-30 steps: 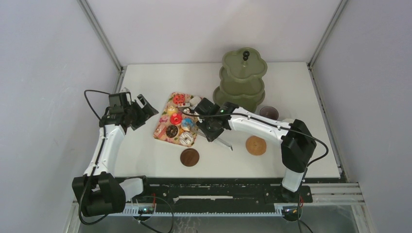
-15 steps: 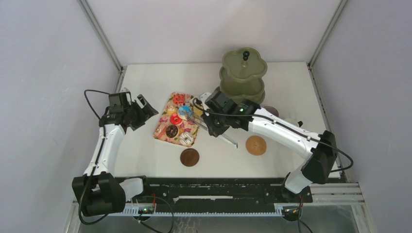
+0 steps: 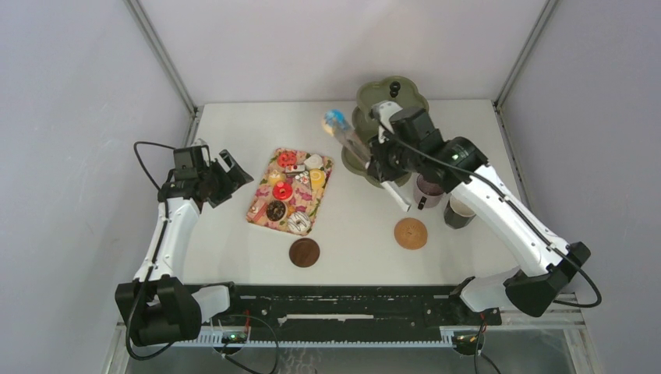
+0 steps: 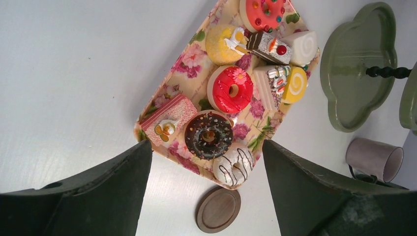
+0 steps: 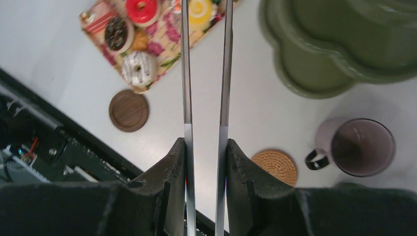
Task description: Serve the afternoon tea
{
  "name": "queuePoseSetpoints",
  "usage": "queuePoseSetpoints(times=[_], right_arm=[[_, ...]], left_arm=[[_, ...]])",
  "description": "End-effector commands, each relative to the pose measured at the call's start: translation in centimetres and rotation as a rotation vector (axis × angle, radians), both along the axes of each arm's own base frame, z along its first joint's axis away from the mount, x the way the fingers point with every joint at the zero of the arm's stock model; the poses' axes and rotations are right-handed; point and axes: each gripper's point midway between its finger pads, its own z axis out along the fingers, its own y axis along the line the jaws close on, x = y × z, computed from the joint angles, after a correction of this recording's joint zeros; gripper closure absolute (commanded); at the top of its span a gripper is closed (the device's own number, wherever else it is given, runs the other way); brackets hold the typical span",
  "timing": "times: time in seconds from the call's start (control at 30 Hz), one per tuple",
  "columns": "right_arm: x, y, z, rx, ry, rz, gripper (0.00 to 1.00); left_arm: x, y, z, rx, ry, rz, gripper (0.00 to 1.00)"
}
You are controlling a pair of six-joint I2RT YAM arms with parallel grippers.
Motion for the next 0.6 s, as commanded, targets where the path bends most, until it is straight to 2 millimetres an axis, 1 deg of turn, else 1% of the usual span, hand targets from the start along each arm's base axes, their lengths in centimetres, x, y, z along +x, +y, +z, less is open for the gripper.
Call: queuePoseSetpoints(times=[0.0,0.1,0.23,0.43,0.57], right_arm=[[1.8,-2.3,3.9,0.076,-0.085,-0.103,0.97],[2.8,-3.6,4.7,0.078,-0.103,-0.148,0.96],[4.4,-4.9,5.0,0.075,-0.115,-0.206,0.96],[6.9,-5.3,5.1,0.069,-0.126,-0.263,0.95],[8.8,-5.5,4.4,0.055,-0.124,-0.315,0.95]], left_arm=[[1.1,0.3,2.1,0.013,-0.068,-0.007,0.13],[1.2,0.2,2.1,0.012,-0.068,-0.008,0.13],[1.3,0.2,2.1,0.010,-0.070,-0.006,0.13],[1.4,0.2,1.7,0.008,-0.062,-0.009,0.13],[1.4,0.1,1.5,0.002,-0.060,-0.010,0.13]])
